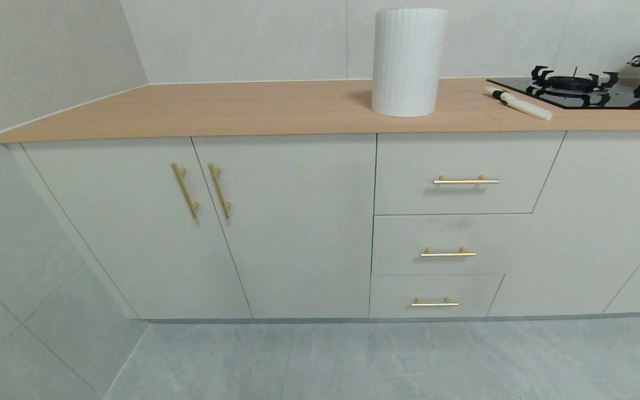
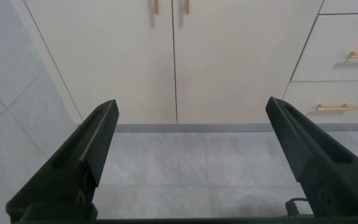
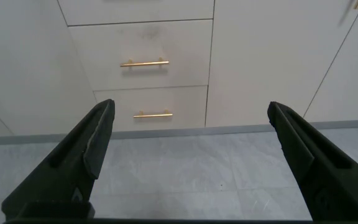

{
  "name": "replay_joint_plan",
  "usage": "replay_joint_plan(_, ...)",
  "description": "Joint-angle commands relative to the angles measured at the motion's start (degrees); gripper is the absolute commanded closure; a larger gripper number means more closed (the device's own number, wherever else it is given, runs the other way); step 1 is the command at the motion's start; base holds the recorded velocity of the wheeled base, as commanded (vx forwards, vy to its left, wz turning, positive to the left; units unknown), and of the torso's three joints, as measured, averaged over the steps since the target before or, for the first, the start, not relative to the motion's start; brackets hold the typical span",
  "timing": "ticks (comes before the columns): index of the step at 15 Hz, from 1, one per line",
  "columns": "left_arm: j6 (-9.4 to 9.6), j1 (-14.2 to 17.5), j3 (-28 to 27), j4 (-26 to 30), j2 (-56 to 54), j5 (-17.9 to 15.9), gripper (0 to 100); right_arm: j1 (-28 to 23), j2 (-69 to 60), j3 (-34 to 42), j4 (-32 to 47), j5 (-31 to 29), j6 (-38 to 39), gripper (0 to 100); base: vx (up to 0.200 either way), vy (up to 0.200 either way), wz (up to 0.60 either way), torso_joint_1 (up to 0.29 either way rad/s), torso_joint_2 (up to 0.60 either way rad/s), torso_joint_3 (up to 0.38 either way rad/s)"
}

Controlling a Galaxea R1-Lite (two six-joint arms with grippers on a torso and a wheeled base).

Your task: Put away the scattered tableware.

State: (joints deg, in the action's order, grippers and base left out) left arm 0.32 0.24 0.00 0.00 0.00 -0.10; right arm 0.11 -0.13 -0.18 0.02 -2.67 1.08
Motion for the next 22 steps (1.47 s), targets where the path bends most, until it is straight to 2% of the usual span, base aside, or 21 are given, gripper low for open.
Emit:
replay_joint_plan(1,0.03,0.0,0.0,0.0,0.0,0.0,0,0.0,0.1,0.0,0.2,0.0,-0.1,0,0.000,0.000,0.00,0.000,0.00,0.000)
replay_joint_plan(2,0.12,0.0,0.0,0.0,0.0,0.0,0,0.0,0.1,0.0,0.1,0.0,0.0,0,0.000,0.000,0.00,0.000,0.00,0.000)
replay_joint_plan(22,-0.05,0.0,0.0,-0.1,0.0,0.0,0,0.1,0.1,0.0,0.2,0.1,-0.1,0,0.200,0.000,0.00,0.004,0.00,0.003)
